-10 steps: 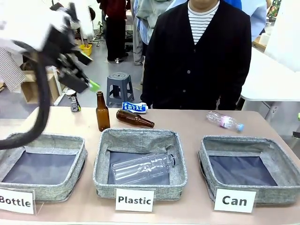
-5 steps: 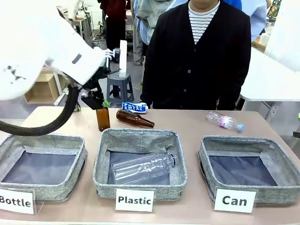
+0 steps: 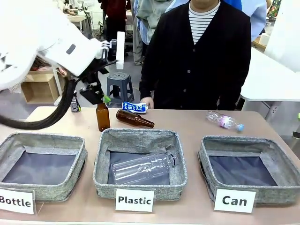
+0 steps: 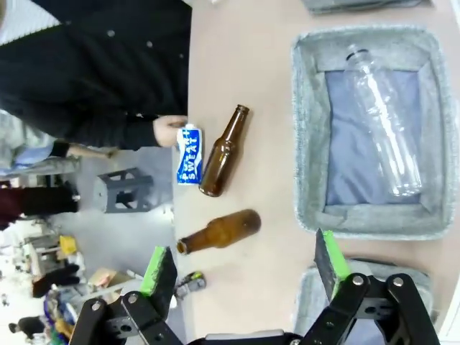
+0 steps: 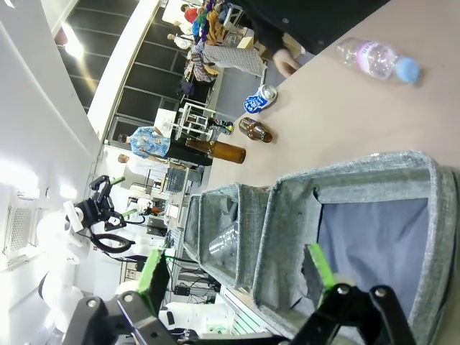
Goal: Sort the can waste into the basket.
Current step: Pick up the can waste from the table and place it in the right Fabric basket.
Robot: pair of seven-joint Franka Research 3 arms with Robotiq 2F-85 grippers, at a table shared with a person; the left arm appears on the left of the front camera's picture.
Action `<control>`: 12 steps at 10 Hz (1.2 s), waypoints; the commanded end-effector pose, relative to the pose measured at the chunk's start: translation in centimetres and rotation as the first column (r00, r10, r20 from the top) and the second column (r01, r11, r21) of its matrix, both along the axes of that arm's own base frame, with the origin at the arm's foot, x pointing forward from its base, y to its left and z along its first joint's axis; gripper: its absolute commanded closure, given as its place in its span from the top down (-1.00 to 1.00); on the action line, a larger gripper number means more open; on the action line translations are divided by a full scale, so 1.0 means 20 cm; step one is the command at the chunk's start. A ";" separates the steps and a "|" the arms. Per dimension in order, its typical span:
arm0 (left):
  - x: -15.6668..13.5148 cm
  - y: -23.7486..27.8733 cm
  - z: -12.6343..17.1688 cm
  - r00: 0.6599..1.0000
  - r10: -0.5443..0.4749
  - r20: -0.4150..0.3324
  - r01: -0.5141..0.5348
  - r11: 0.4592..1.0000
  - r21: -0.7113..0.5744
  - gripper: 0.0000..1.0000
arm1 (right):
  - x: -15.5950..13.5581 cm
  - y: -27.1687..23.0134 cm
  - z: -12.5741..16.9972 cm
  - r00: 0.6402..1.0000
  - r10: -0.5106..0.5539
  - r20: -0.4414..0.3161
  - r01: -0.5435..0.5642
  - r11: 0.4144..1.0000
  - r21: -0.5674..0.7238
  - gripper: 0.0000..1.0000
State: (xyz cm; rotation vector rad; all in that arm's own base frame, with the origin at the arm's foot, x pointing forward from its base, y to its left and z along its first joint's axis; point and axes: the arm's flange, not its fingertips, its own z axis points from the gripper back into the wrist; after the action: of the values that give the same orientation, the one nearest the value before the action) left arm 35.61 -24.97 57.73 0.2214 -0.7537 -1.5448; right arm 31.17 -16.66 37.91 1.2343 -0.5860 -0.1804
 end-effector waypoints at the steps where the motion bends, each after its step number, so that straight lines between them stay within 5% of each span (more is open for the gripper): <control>1: 0.29 -0.19 0.16 0.997 -0.069 -0.040 0.071 0.995 0.077 1.00 | 0.01 0.00 0.01 1.000 -0.001 0.031 0.001 1.000 0.002 1.00; 3: 0.56 -0.26 0.21 0.985 -0.103 -0.140 0.120 0.986 0.113 1.00 | 0.01 0.00 0.01 1.000 -0.001 0.031 0.001 1.000 0.002 1.00; 4: 0.56 -0.17 0.24 0.975 -0.147 -0.164 0.161 0.984 0.075 1.00 | 0.01 0.00 0.01 1.000 -0.001 0.031 0.001 1.000 0.002 1.00; 8: 0.15 0.72 0.33 0.989 -0.125 -0.081 0.109 0.978 -0.177 1.00 | 0.01 0.00 0.01 1.000 -0.001 0.031 0.001 1.000 0.002 1.00; 12: 0.06 1.49 0.01 0.984 -0.010 -0.180 -0.087 0.846 -0.527 1.00 | 0.01 0.00 0.01 1.000 -0.001 0.031 0.001 1.000 0.002 1.00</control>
State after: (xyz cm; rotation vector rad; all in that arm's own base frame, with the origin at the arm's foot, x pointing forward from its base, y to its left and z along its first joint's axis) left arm 35.22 4.82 59.01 -0.2477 -0.9520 -1.2858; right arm 31.16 -16.64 37.87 1.2357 -0.5841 -0.1805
